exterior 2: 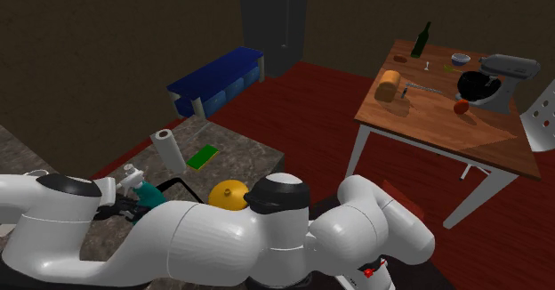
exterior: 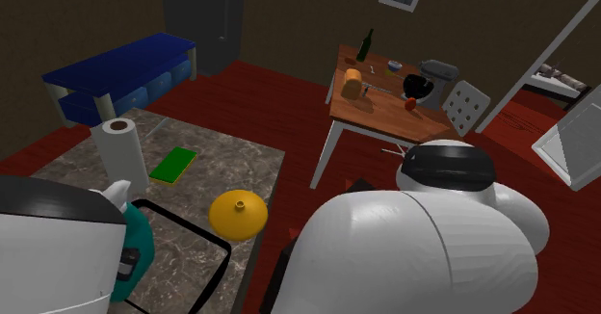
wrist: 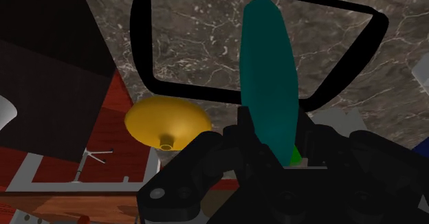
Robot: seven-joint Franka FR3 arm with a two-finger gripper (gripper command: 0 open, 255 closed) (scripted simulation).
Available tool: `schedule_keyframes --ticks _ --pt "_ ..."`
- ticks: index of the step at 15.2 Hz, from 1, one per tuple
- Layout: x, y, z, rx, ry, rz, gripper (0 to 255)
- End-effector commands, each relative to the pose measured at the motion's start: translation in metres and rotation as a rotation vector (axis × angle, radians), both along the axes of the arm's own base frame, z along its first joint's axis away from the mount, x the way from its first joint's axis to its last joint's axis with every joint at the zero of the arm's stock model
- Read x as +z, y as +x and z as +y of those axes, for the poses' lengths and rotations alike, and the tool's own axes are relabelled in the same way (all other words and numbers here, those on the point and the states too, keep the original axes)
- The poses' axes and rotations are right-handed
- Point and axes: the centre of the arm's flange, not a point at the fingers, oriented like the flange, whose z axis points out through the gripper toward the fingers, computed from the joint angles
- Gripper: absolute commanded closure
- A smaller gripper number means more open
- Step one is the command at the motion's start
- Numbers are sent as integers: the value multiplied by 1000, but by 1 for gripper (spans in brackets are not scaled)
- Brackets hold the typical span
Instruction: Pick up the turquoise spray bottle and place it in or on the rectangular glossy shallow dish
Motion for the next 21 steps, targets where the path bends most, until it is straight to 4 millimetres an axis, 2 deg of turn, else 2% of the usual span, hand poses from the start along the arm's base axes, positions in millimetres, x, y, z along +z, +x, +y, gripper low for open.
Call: schedule_keyframes --ticks 1,7,8,13,17,21 --pt "-7 1 0 0 1 0 255" --pt "-7 1 0 0 1 0 255" --pt "-7 1 0 0 1 0 0" --pt "-7 1 0 0 1 0 0" --pt "37 -13 20 0 1 0 0" --pt "37 -13 20 0 1 0 0"
